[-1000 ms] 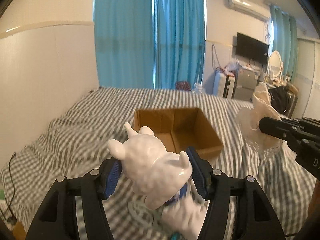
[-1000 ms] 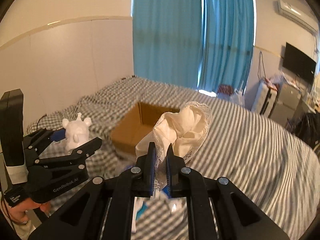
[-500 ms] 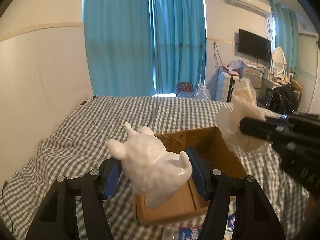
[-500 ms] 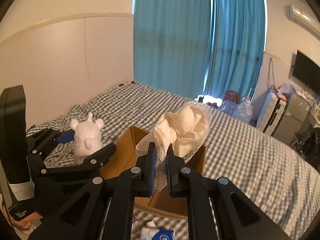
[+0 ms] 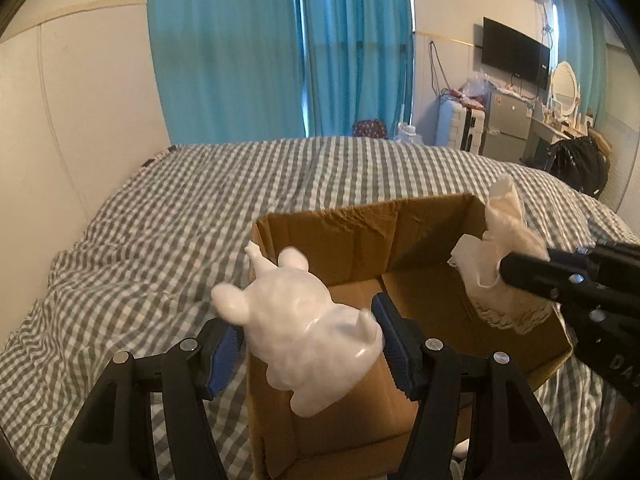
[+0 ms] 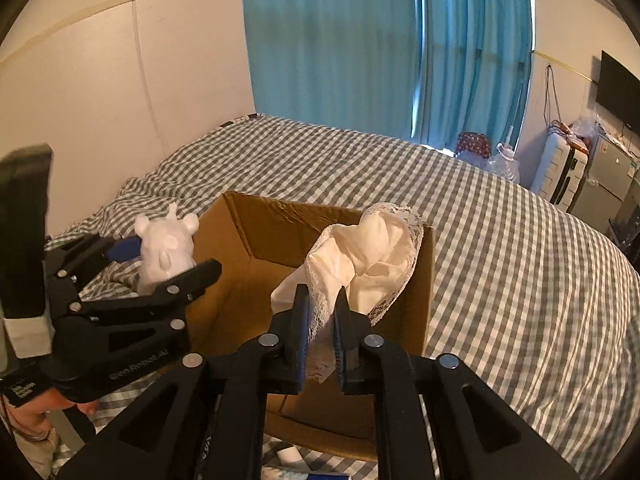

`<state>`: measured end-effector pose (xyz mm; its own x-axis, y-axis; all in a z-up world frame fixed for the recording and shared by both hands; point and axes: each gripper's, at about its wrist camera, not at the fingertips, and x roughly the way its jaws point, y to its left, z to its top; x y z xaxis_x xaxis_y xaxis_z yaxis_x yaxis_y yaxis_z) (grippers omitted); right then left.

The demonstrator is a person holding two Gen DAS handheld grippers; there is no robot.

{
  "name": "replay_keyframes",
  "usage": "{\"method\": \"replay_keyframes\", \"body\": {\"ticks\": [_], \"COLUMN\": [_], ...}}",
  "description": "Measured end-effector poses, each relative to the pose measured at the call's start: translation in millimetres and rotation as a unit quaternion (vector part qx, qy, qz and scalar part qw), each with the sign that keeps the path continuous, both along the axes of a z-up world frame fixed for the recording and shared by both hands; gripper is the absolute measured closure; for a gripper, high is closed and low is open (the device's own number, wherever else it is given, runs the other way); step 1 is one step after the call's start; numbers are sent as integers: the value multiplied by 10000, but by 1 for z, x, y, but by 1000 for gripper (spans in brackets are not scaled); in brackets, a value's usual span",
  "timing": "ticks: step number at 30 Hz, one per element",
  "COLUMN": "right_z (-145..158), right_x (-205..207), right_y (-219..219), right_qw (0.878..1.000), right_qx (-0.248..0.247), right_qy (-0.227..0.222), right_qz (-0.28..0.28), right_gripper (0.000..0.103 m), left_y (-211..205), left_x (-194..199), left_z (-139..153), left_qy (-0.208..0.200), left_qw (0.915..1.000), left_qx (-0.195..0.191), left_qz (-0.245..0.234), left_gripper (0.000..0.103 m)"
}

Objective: Organize objects
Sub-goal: 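Carry both items over the box and open both tools to drop them, then grasp the white glove with the left tool while the right tool reaches the tissue pack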

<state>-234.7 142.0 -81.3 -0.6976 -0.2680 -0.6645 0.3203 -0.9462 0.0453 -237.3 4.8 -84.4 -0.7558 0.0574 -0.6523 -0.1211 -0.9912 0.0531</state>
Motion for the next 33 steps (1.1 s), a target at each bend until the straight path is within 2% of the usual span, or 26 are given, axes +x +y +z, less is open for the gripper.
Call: {"method": "replay_keyframes", "body": {"ticks": [1,2,3,4,5,6,11,16,18,23,28,33], "right_z": [2,6,11,16,22,29,74,119,134,162,171,161], "right_x": [2,4,8,12,16,20,47,93,111,162,197,214], "right_y": [1,3,4,5,7,9,24,34,38,46,50,52], "right_qw": [10000,10000,9999,9998,9995,9992,9974,9934,9916,9882,9859,9866], "right_qx": [-19,-40,-64,-94,-118,-136,-82,-59,-12,126,237,265], "right_qy": [22,48,94,155,214,281,638,1061,1201,1438,1575,1542], "right_qz": [-14,-33,-69,-124,-184,-249,-335,-422,-476,-516,-507,-461], "right_gripper": [85,74,59,51,40,37,33,28,21,17,15,15], "left_y": [0,-1,0,-1,3,4,4,-2,-5,-12,-10,-12], "left_x": [2,4,9,12,14,17,48,90,105,142,169,185], "left_z": [1,2,6,11,17,24,54,96,112,140,144,127], "left_qy": [-10,19,70,103,145,211,531,830,944,1152,1133,999], "left_qw": [10000,10000,10000,9999,9999,9997,9985,9963,9952,9928,9929,9940], "left_qx": [26,41,50,47,32,19,-23,65,127,212,213,210], "left_qz": [-8,7,23,29,54,77,130,229,227,258,305,400], "left_gripper": [38,38,35,32,24,19,10,0,0,0,0,0]}}
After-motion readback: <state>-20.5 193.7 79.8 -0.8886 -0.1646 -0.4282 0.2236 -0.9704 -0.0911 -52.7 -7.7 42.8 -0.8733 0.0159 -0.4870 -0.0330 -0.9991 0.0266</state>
